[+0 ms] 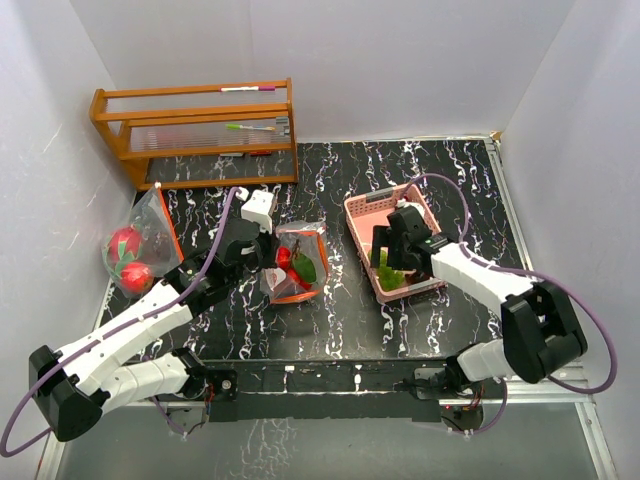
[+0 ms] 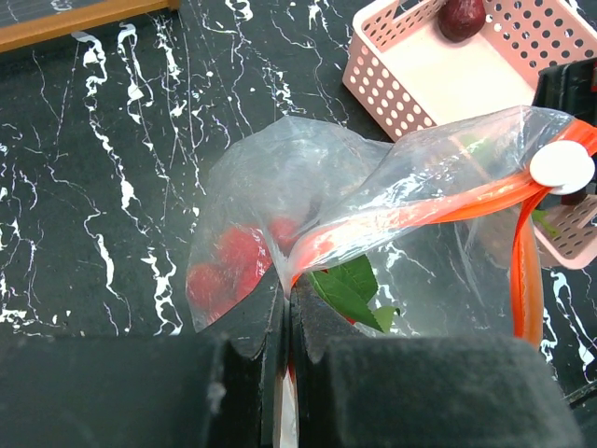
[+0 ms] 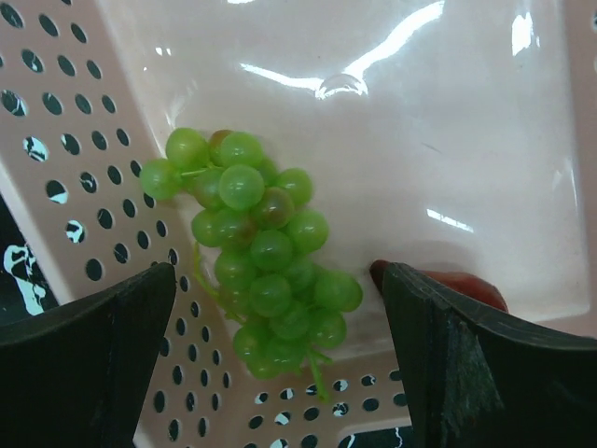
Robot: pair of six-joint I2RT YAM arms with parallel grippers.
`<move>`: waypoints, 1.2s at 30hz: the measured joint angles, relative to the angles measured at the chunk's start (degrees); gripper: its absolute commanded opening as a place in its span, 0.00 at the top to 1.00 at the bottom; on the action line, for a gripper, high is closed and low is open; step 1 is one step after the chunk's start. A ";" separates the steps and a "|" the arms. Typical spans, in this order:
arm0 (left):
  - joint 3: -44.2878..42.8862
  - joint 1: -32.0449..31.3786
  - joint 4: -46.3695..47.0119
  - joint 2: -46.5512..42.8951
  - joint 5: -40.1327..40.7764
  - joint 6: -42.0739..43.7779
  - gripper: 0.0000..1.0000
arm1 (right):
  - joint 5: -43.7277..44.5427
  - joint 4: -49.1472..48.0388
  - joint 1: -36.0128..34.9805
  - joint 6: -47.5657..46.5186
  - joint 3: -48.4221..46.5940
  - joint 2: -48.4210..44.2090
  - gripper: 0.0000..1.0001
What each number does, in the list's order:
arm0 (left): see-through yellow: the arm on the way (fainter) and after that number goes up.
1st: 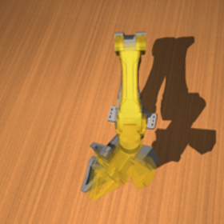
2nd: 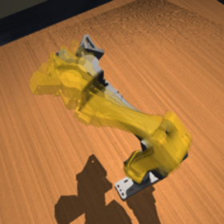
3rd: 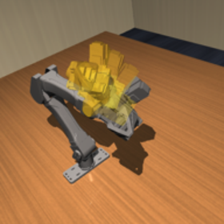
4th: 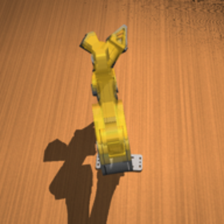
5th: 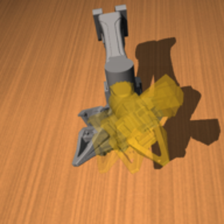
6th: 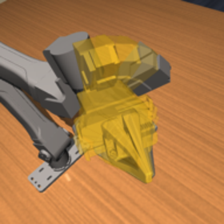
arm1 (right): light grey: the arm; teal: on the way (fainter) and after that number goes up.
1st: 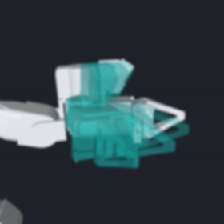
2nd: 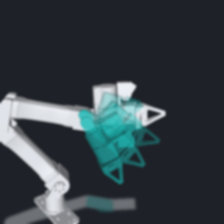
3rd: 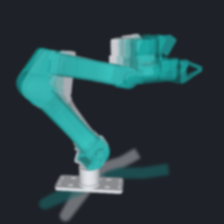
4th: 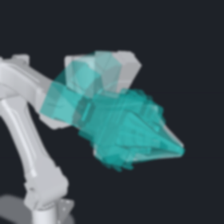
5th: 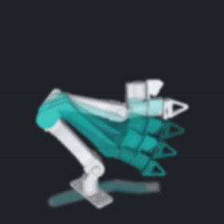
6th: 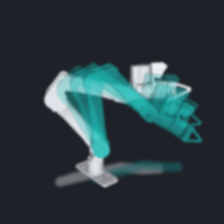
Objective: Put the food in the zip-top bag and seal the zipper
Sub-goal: Pick up the fake fruit from the bin.
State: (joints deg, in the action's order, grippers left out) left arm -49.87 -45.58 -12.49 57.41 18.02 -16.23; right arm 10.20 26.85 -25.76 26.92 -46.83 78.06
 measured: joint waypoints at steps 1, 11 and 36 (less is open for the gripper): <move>0.00 0.00 0.07 0.00 -0.07 0.00 1.00 | -0.52 -0.24 0.00 -0.39 0.13 0.66 0.04; 0.07 0.00 0.09 -0.66 -0.07 0.24 1.00 | -3.89 -2.60 0.07 -2.86 0.13 5.20 0.11; 0.15 0.00 0.57 -0.31 -0.96 0.17 1.00 | -3.72 -4.00 0.04 -4.57 1.16 -2.43 0.89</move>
State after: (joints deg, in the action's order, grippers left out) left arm -49.71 -45.58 -11.92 57.10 17.06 -16.05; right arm 6.48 22.85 -25.71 22.35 -45.67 75.64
